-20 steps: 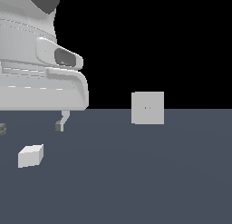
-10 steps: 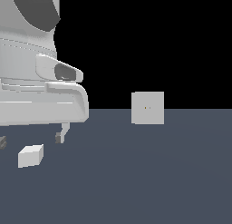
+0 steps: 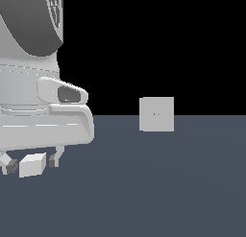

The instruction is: Plug the charger into the wall socket.

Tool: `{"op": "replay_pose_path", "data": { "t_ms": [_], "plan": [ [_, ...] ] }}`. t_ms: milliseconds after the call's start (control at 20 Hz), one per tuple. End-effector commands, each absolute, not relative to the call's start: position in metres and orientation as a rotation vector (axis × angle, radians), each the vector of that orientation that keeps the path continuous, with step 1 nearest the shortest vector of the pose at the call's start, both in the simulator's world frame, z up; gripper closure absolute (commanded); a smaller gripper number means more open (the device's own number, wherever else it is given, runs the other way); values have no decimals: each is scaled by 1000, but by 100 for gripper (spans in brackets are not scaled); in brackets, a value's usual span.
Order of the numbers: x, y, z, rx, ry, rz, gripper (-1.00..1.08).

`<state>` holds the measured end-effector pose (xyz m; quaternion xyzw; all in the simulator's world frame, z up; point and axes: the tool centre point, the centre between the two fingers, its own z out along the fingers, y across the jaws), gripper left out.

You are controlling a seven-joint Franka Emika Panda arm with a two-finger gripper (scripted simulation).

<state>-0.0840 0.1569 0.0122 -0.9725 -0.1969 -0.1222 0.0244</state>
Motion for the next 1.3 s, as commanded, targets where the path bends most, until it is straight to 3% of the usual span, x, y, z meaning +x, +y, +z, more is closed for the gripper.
{"op": "replay_pose_path", "data": {
  "t_ms": [0,750,1250],
  "plan": [
    [-84,157,12,-3008,-609,-380,108],
    [-77,146,16,-3018,-575,-381,108],
    [-43,70,44,-3068,-355,-387,108]
  ]
}}
